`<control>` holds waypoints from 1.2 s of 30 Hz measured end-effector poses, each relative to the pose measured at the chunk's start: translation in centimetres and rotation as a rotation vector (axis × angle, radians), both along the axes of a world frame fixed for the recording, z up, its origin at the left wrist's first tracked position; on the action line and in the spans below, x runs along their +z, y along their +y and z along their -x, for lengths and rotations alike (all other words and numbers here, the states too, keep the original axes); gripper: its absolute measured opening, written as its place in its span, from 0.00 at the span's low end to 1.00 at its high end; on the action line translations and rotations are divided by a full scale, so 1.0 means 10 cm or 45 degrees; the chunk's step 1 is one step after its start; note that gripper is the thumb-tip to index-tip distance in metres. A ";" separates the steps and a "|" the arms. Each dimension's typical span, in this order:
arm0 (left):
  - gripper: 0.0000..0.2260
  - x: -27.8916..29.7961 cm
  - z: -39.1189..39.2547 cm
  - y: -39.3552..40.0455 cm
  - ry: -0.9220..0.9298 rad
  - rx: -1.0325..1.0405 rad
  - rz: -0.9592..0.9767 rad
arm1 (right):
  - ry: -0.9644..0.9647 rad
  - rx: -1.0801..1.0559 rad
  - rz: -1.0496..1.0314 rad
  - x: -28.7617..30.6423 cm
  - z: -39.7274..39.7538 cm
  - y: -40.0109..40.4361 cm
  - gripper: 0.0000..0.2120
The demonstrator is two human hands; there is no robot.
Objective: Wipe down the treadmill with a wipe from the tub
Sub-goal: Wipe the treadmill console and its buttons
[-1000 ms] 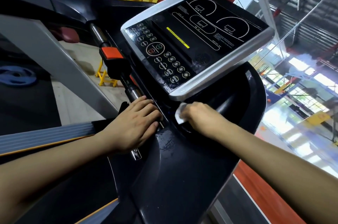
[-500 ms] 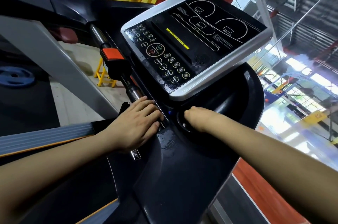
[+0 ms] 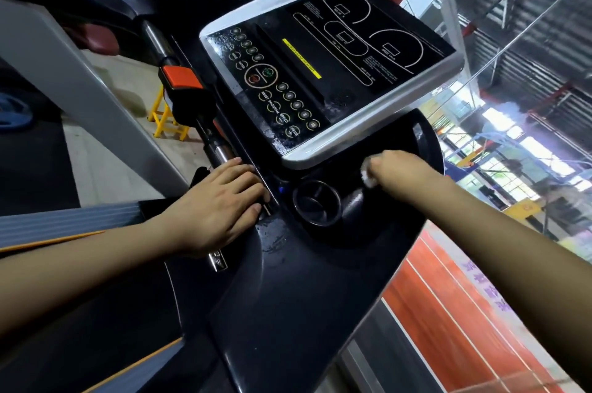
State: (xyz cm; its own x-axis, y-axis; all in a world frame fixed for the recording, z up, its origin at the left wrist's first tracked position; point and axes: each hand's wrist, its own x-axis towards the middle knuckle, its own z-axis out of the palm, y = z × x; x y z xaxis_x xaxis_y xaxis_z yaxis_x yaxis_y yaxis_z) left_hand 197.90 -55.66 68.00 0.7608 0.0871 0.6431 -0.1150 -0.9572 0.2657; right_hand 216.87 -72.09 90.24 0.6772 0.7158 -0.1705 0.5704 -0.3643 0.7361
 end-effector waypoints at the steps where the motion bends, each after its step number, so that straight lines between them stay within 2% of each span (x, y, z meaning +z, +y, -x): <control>1: 0.17 0.00 0.00 0.00 -0.005 -0.002 0.003 | -0.040 -0.121 0.023 0.04 -0.05 -0.05 0.13; 4: 0.18 -0.02 -0.01 0.00 -0.011 -0.013 -0.006 | 0.117 -0.334 0.191 -0.03 0.00 -0.03 0.18; 7: 0.18 -0.02 0.00 0.04 0.014 -0.026 -0.007 | 0.485 -0.288 0.455 -0.28 0.41 0.08 0.18; 8: 0.18 -0.02 0.00 0.05 0.018 -0.023 0.002 | 0.596 -0.217 0.469 -0.36 0.55 0.09 0.19; 11: 0.17 -0.03 0.02 0.06 0.025 -0.027 0.011 | 0.864 -0.135 0.274 -0.40 0.63 0.04 0.11; 13: 0.17 -0.01 0.02 0.04 0.023 -0.029 0.005 | 1.018 -0.227 0.121 -0.32 0.60 -0.03 0.14; 15: 0.17 0.00 0.02 0.04 0.024 -0.026 -0.003 | 0.989 -0.209 0.069 -0.34 0.62 -0.06 0.22; 16: 0.16 0.00 0.02 0.03 0.021 -0.023 0.000 | 0.946 -0.149 0.035 -0.40 0.64 -0.06 0.22; 17: 0.16 0.00 0.02 0.03 0.018 -0.024 0.004 | 0.926 -0.092 -0.062 -0.51 0.67 -0.04 0.17; 18: 0.16 0.00 0.02 0.02 0.015 -0.028 0.008 | 0.952 -0.062 -0.208 -0.63 0.72 0.00 0.11; 21: 0.17 0.01 0.04 0.00 0.007 -0.042 0.006 | 1.069 -0.073 -0.732 -0.93 0.82 0.16 0.12; 22: 0.17 0.01 0.04 -0.01 0.009 -0.041 0.007 | 1.065 -0.053 -0.796 -1.02 0.80 0.19 0.13; 24: 0.17 0.02 0.05 0.00 0.027 -0.049 0.013 | 1.011 -0.035 -0.795 -1.06 0.83 0.18 0.15; 27: 0.17 0.02 0.06 0.04 0.051 -0.057 0.027 | 1.072 0.010 -0.698 -0.80 0.97 -0.07 0.21; 29: 0.18 0.03 0.06 0.04 0.054 -0.053 0.022 | 1.088 0.025 -0.601 -0.57 1.06 -0.33 0.20; 32: 0.19 0.05 0.02 0.02 0.040 -0.049 0.012 | 0.927 0.021 -0.475 -0.44 1.07 -0.53 0.21; 34: 0.20 0.07 -0.03 0.01 0.005 -0.042 -0.009 | 0.854 0.054 -0.556 -0.53 1.06 -0.51 0.24; 36: 0.20 0.08 -0.07 0.01 -0.044 -0.027 -0.044 | 0.884 0.197 -0.683 -0.67 1.08 -0.48 0.22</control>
